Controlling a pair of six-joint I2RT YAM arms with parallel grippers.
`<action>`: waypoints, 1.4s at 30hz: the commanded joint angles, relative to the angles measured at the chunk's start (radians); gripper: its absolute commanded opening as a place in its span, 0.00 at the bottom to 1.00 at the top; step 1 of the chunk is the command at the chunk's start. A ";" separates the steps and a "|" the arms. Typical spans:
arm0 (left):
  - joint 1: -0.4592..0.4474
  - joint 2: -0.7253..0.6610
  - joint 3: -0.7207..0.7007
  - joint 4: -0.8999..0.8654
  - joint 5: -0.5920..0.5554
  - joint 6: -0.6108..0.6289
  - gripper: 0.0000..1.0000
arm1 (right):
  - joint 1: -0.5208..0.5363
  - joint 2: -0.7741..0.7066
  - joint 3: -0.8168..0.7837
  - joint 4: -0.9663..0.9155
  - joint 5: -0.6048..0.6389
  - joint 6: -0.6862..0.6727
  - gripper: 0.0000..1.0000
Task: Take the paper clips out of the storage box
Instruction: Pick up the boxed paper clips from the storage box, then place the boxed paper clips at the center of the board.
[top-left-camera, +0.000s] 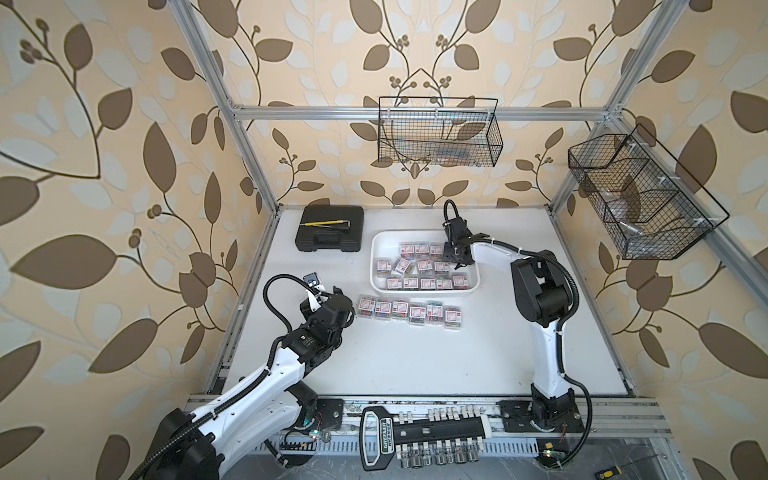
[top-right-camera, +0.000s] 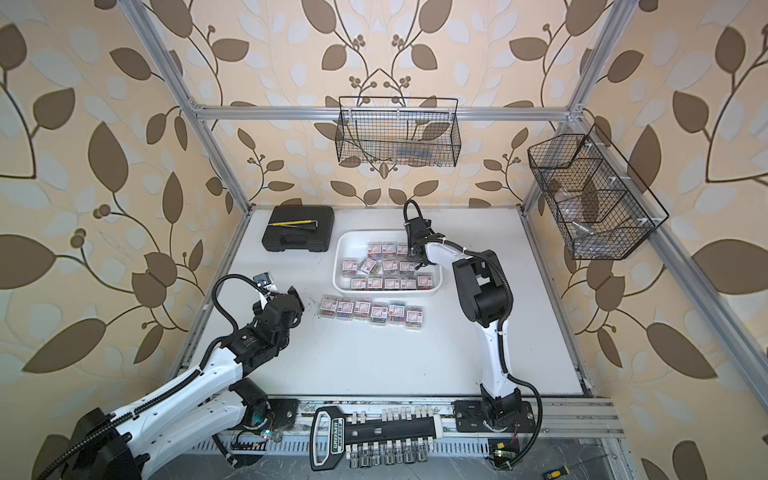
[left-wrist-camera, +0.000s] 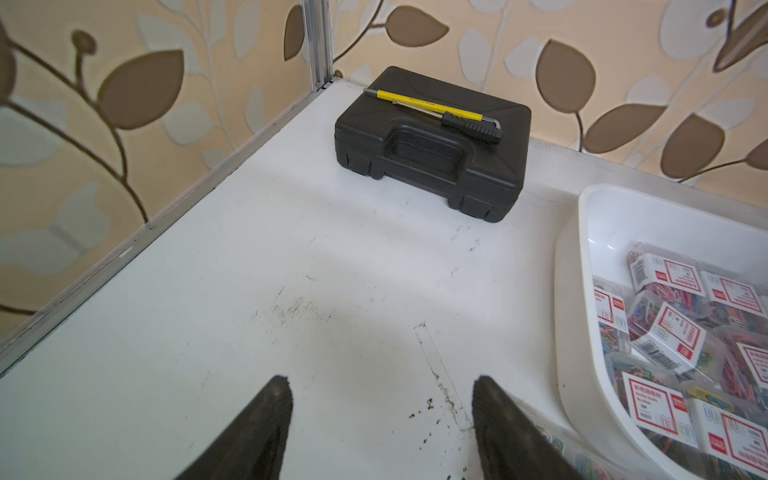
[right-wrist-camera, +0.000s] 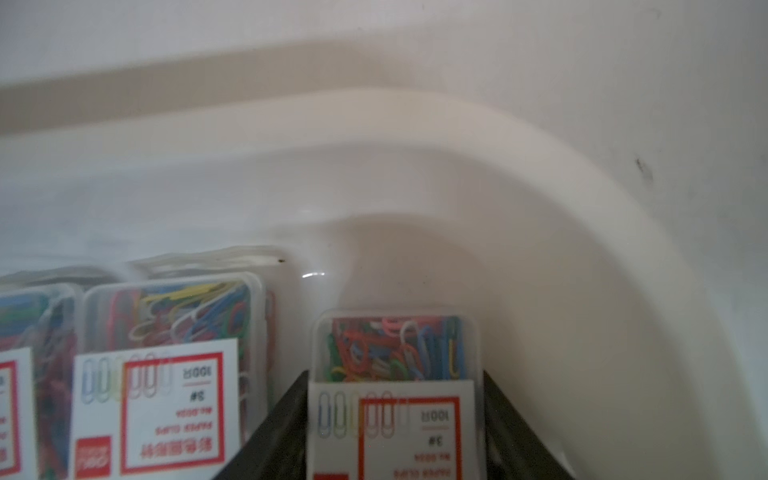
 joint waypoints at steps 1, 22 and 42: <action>-0.007 -0.005 0.001 0.016 -0.024 -0.006 0.70 | 0.009 -0.100 -0.044 -0.029 0.008 -0.019 0.55; -0.008 -0.025 -0.010 0.022 -0.020 -0.001 0.72 | 0.091 -1.113 -0.916 0.119 0.162 0.188 0.52; -0.006 -0.055 -0.025 0.023 -0.027 -0.005 0.72 | 0.327 -0.904 -1.150 0.404 0.185 0.286 0.57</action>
